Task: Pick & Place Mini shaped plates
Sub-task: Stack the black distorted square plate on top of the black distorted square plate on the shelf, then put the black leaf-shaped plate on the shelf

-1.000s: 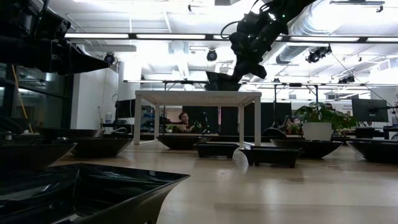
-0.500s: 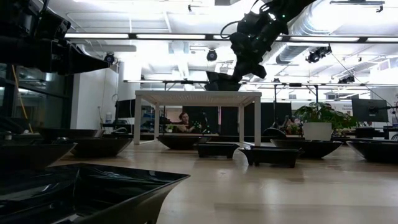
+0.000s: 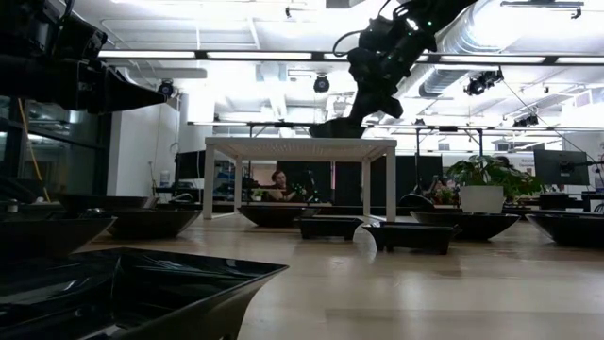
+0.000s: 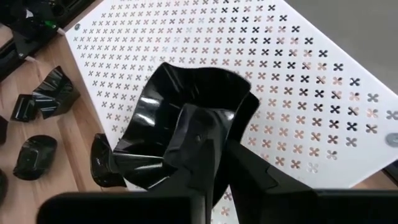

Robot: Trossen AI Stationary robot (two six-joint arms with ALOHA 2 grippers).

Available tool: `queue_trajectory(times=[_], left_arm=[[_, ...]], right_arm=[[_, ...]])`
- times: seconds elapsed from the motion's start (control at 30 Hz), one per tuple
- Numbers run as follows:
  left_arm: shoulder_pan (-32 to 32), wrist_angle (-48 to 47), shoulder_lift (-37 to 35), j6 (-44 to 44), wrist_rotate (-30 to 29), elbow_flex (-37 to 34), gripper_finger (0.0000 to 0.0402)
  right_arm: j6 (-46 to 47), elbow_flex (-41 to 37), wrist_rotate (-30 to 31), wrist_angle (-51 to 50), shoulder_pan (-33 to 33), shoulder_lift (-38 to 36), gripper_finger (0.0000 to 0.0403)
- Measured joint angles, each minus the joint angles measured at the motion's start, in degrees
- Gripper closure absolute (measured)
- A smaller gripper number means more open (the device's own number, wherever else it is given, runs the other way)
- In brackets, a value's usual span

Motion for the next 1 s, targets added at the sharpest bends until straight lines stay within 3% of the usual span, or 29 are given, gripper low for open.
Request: queue_trajectory(times=[0.47, 0.63, 1.0], left_arm=[[-0.02, 0.02, -0.02, 0.0, 0.0, 0.02, 0.0328], [-0.01, 0.01, 0.0, 0.0, 0.0, 0.01, 0.0328], [0.0, 0.01, -0.01, 0.0, 0.0, 0.02, 0.0328]], right_arm=[[-1.67, 0.0, 0.85, 3.63, -0.46, -0.02, 0.0352], [-4.63, 0.0, -1.32, 4.49, 0.11, -0.04, 0.0357], [-7.5, 0.02, -1.09, -1.93, 0.92, -4.39, 0.0364]])
